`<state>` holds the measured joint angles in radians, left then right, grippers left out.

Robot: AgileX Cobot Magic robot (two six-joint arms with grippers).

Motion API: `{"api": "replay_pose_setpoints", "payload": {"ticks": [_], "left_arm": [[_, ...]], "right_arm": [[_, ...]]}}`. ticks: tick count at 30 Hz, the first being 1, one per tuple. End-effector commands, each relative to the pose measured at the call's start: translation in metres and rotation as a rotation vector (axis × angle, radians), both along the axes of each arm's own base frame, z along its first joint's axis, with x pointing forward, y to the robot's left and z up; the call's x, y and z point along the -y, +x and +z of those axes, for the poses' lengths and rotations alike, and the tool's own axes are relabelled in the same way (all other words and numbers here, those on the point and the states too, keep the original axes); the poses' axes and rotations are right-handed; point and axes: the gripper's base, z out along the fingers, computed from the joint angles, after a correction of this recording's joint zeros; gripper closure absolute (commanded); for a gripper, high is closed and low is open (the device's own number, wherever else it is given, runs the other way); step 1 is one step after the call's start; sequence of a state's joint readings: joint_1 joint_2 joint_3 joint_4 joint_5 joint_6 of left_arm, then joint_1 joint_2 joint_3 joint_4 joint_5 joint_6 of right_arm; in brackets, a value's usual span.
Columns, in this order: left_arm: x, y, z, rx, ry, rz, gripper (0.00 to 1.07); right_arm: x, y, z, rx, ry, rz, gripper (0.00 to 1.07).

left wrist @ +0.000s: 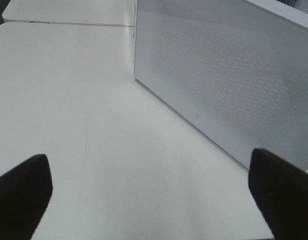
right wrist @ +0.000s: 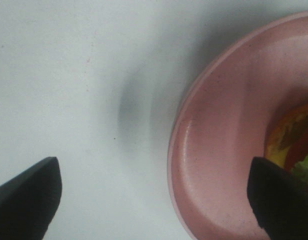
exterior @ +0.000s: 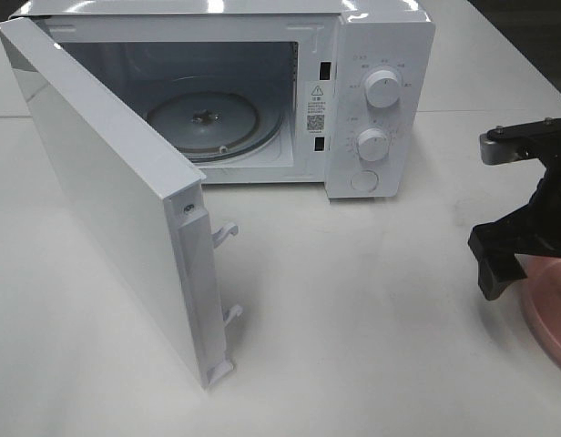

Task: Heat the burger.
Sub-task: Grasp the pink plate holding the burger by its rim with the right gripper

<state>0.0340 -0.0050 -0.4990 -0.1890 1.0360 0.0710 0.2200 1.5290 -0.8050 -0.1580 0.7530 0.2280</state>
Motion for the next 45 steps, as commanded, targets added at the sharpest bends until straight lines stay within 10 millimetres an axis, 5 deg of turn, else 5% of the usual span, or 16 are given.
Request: {"api": "replay_pose_setpoints", "payload": {"ticks": [1, 11, 37, 45], "left_arm": [[0.0, -0.002, 0.0, 0.023, -0.002, -0.001, 0.07], [0.0, -0.002, 0.0, 0.023, -0.002, -0.001, 0.07], [0.0, -0.002, 0.0, 0.023, -0.002, -0.001, 0.07], [0.0, -0.002, 0.0, 0.023, -0.002, -0.001, 0.07]], "right_arm": [[0.002, -0.001, -0.01, -0.017, -0.005, -0.017, 0.14], [0.012, 0.004, -0.039, -0.044, -0.018, -0.059, 0.17], [0.016, 0.014, -0.069, -0.068, -0.005, -0.08, 0.26], [0.016, 0.014, -0.073, -0.079, -0.01, -0.075, 0.43]]}}
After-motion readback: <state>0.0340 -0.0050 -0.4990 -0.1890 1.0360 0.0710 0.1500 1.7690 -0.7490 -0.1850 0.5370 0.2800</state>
